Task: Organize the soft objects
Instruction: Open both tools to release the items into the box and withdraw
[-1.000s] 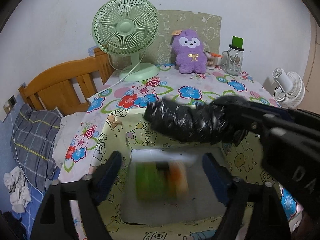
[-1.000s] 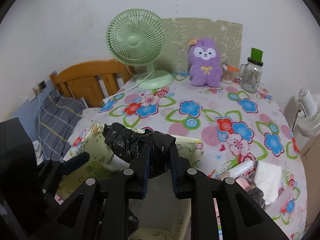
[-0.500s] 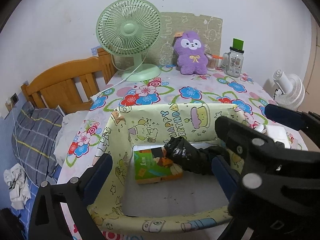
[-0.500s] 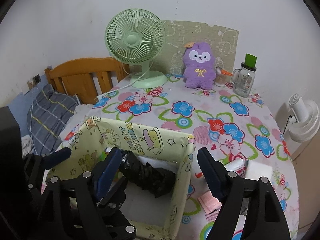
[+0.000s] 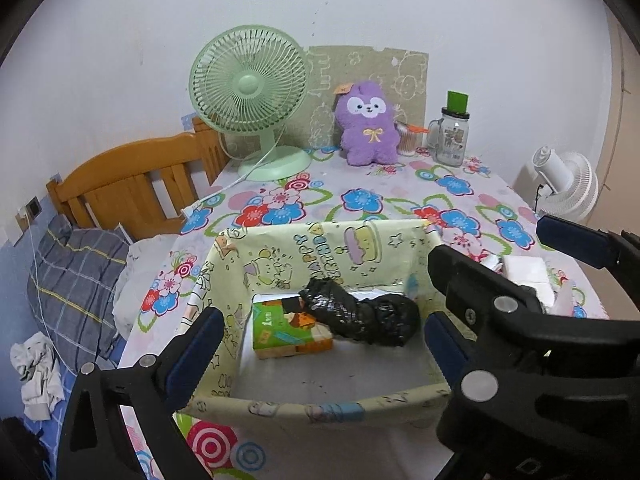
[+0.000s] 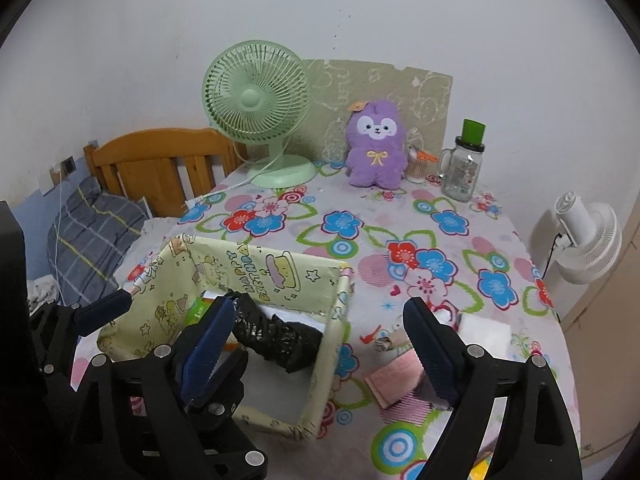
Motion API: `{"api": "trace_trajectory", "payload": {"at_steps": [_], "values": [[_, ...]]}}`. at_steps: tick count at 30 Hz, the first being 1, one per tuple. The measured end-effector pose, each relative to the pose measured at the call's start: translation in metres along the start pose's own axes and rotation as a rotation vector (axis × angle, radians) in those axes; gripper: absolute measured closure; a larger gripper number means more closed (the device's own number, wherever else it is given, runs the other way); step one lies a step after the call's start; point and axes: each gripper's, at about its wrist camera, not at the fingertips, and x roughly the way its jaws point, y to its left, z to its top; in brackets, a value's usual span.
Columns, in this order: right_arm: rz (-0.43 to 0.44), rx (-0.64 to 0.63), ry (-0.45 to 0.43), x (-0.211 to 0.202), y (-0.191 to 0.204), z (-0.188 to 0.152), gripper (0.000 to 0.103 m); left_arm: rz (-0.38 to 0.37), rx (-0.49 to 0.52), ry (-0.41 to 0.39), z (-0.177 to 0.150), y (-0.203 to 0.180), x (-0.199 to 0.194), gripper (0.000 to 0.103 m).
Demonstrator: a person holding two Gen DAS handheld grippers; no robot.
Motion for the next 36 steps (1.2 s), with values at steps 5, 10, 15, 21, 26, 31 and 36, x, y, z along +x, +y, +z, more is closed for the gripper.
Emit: {"api": "trace_trajectory", "payload": {"at_steps": [5, 10, 15, 21, 26, 31, 36], "values": [[-0.008, 0.008, -0.018, -0.015, -0.008, -0.006, 0.012, -0.005, 0.013, -0.02, -0.001, -0.012, -0.013, 0.002], [-0.027, 0.003, -0.031, -0.027, -0.016, -0.012, 0.009, -0.012, 0.025, -0.036, -0.003, -0.023, -0.023, 0.002], [-0.041, 0.005, -0.045, -0.038, -0.023, -0.018, 0.008, -0.014, 0.028, -0.046, -0.004, -0.033, -0.031, 0.002], [-0.054, 0.013, -0.049, -0.048, -0.036, -0.025, 0.008, -0.03, 0.037, -0.051, -0.008, -0.048, -0.038, 0.002], [-0.072, 0.02, -0.062, -0.056, -0.046, -0.032, 0.008, -0.056, 0.044, -0.052, -0.012, -0.061, -0.041, 0.002], [-0.078, 0.042, -0.07, -0.063, -0.06, -0.039, 0.008, -0.071, 0.057, -0.061, -0.014, -0.075, -0.046, 0.002], [-0.097, 0.048, -0.082, -0.068, -0.071, -0.047, 0.008, -0.097, 0.072, -0.067, -0.018, -0.089, -0.047, 0.002]]}}
